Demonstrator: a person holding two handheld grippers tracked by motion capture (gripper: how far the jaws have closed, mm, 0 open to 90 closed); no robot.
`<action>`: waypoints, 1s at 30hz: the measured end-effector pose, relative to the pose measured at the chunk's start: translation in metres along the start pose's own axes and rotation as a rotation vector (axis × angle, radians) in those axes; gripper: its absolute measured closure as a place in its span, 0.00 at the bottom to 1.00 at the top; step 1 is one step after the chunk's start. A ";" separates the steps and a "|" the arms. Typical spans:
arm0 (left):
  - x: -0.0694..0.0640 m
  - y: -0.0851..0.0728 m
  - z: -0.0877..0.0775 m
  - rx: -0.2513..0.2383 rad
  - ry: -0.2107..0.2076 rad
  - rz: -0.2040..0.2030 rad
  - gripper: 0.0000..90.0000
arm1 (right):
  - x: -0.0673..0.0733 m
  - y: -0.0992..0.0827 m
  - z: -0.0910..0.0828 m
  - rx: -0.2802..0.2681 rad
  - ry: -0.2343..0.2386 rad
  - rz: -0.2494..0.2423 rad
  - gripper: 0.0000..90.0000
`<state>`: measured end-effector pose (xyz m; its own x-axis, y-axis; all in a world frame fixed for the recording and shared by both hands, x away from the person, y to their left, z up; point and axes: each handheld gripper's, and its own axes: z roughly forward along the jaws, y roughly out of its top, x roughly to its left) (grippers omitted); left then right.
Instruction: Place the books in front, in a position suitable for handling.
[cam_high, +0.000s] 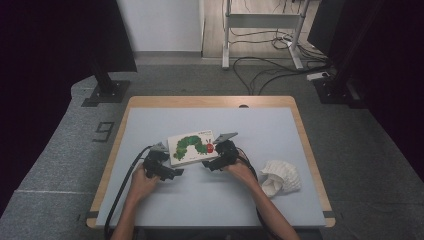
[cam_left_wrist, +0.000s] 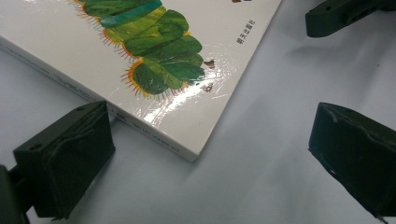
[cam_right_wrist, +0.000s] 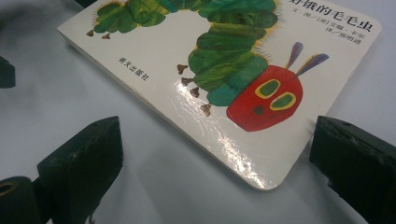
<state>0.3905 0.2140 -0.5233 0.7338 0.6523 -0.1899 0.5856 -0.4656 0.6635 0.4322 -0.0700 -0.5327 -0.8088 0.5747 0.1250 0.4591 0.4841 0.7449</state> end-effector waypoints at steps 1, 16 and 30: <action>-0.002 -0.001 0.000 0.000 0.006 0.004 0.00 | 0.001 -0.001 -0.001 0.002 0.001 0.002 0.03; -0.033 -0.015 -0.005 0.016 0.015 0.033 0.00 | 0.022 -0.020 -0.020 0.015 0.002 -0.010 0.03; -0.071 -0.033 -0.013 0.023 -0.040 0.047 0.00 | 0.045 -0.043 -0.043 0.037 -0.014 -0.034 0.04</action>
<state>0.3147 0.1907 -0.5226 0.7737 0.6051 -0.1877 0.5574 -0.5094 0.6556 0.3599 -0.0936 -0.5307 -0.8191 0.5664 0.0909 0.4449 0.5273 0.7240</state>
